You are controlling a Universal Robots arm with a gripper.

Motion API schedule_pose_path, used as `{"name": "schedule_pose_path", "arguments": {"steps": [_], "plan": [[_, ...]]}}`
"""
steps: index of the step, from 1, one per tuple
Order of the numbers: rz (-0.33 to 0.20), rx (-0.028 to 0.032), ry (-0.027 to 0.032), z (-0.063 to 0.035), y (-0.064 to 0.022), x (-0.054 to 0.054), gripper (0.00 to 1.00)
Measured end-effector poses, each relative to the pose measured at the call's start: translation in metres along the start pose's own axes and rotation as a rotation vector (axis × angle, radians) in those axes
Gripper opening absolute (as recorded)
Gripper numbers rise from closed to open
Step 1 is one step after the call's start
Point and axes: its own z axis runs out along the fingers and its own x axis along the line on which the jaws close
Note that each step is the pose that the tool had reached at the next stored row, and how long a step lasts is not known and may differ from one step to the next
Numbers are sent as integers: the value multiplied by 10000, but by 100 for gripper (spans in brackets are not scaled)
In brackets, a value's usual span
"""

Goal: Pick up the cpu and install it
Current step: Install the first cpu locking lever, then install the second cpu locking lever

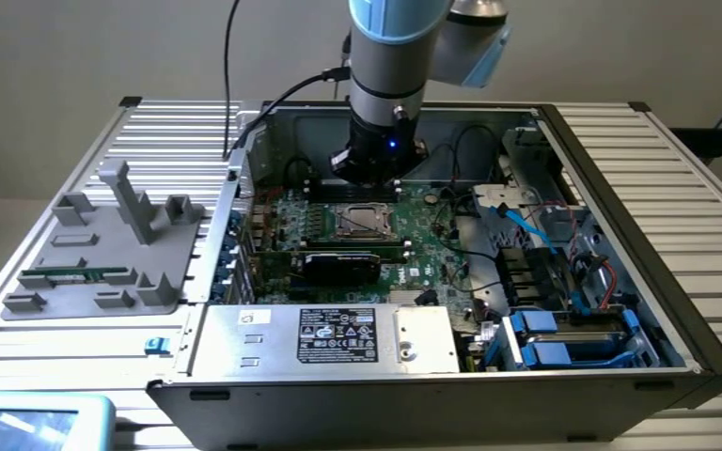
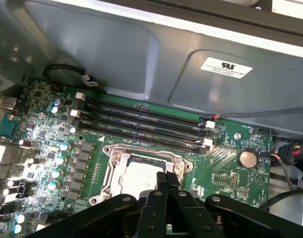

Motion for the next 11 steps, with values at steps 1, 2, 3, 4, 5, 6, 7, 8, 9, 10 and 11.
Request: {"name": "schedule_pose_path", "arguments": {"steps": [1,2,3,4,5,6,7,8,9,10,11], "plan": [[34,-2,48,-11,-10,1,9],[71,0,101,-23,-17,2,9],[109,6,149,-34,-21,2,9],[145,20,187,-44,-24,2,9],[187,50,220,-51,-25,1,9],[230,93,250,-58,-26,0,9],[273,139,280,-67,-25,-1,9],[302,169,301,-73,-23,-2,9],[303,174,302,-74,-24,-2,9],[303,175,303,-74,-24,-2,9],[303,175,302,-73,-23,-2,9]]}}
